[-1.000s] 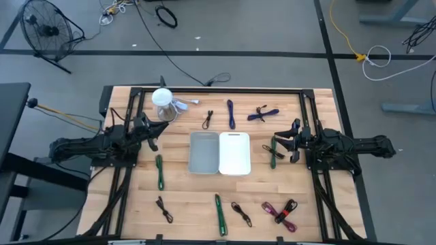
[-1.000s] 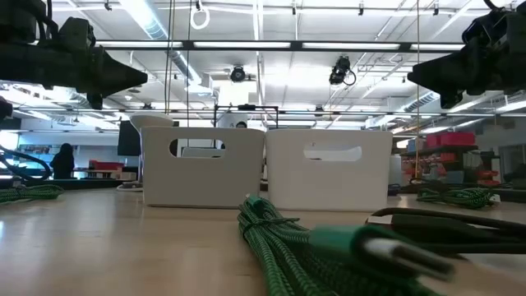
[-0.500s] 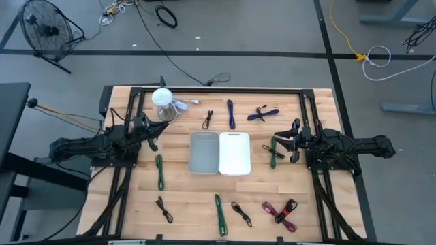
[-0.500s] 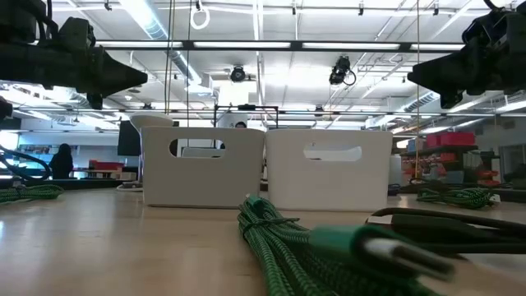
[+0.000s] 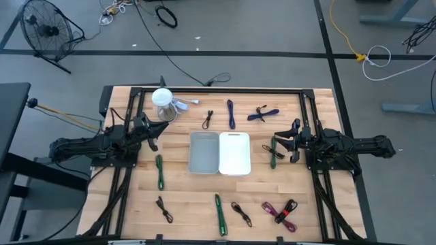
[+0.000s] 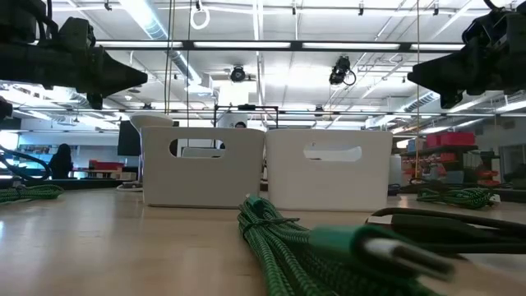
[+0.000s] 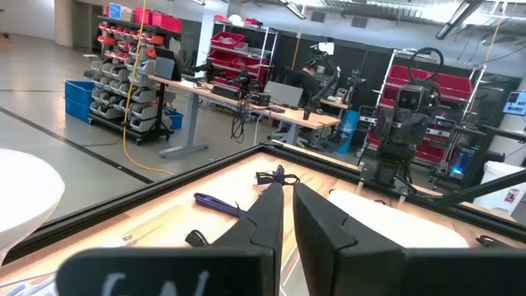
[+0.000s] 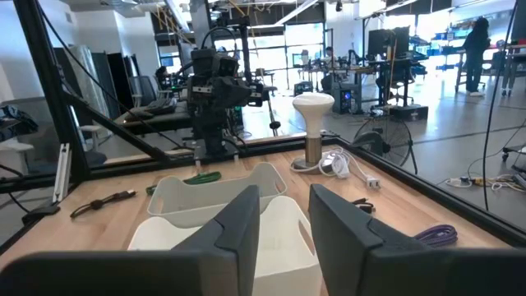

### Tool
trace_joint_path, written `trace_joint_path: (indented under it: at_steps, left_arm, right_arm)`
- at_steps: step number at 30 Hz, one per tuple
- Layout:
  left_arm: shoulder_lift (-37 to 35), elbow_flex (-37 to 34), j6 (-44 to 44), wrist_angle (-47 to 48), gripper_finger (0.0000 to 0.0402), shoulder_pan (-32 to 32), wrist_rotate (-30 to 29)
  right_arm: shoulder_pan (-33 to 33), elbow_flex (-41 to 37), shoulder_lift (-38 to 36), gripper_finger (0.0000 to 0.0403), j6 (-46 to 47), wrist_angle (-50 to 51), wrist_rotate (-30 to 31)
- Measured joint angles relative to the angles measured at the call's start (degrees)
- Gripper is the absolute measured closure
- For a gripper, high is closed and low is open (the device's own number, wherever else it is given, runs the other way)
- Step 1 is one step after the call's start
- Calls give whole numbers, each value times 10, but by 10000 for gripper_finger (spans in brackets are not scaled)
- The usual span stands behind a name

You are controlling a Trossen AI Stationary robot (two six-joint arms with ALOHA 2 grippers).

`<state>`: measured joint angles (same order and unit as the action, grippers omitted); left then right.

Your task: Pick & Place USB Port

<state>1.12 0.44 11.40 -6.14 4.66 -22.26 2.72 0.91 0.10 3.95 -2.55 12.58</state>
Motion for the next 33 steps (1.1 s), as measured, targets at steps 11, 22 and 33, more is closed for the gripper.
trace_joint_path:
  at_steps: [11,22,33]
  left_arm:
    - [0,0,0,0,367,0,0]
    - [0,0,2,0,367,0,-38]
    - [0,0,15,-16,367,0,-37]
  right_arm:
    - [0,0,0,292,0,0,0]
    - [0,0,0,292,0,-46,0]
    - [0,0,0,292,-15,-151,35]
